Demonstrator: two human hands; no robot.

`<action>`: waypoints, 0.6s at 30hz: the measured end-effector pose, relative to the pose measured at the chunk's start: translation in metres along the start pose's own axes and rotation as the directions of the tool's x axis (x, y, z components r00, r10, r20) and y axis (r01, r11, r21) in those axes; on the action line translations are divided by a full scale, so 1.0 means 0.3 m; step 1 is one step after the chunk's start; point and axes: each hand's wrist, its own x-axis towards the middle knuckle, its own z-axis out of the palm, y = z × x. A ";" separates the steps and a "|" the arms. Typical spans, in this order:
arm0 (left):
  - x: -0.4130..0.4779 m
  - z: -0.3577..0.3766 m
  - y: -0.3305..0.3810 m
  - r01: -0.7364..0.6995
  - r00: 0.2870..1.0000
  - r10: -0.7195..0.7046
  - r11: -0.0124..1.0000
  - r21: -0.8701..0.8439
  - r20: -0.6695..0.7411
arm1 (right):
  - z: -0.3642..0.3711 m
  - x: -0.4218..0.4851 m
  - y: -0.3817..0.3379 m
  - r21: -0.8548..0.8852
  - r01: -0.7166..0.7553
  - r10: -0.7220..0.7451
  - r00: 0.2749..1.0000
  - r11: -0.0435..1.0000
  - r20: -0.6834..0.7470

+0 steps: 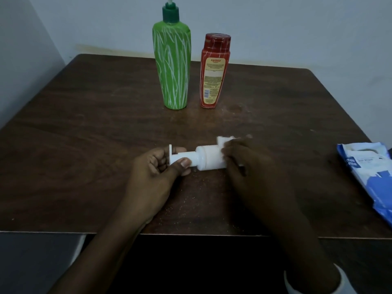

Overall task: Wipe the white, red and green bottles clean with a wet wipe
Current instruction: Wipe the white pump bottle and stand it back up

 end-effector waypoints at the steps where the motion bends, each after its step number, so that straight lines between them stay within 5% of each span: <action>1: 0.000 -0.001 0.000 0.005 1.000 -0.005 1.000 0.002 0.001 | 0.017 -0.006 -0.028 0.009 0.053 -0.053 0.999 0.999 -0.002; 4: 0.001 -0.005 -0.001 0.016 1.000 -0.016 1.000 0.000 -0.006 | 0.040 -0.008 -0.040 0.008 0.137 -0.137 0.990 0.990 -0.021; 11: 0.006 -0.004 -0.003 0.026 1.000 -0.025 0.998 0.052 -0.005 | -0.067 0.001 0.130 -0.073 -0.173 0.172 0.985 0.982 -0.015; 18: 0.015 -0.007 -0.005 0.049 0.999 -0.048 0.997 0.063 -0.014 | 0.047 0.008 -0.056 -0.054 0.119 -0.117 0.992 0.991 0.036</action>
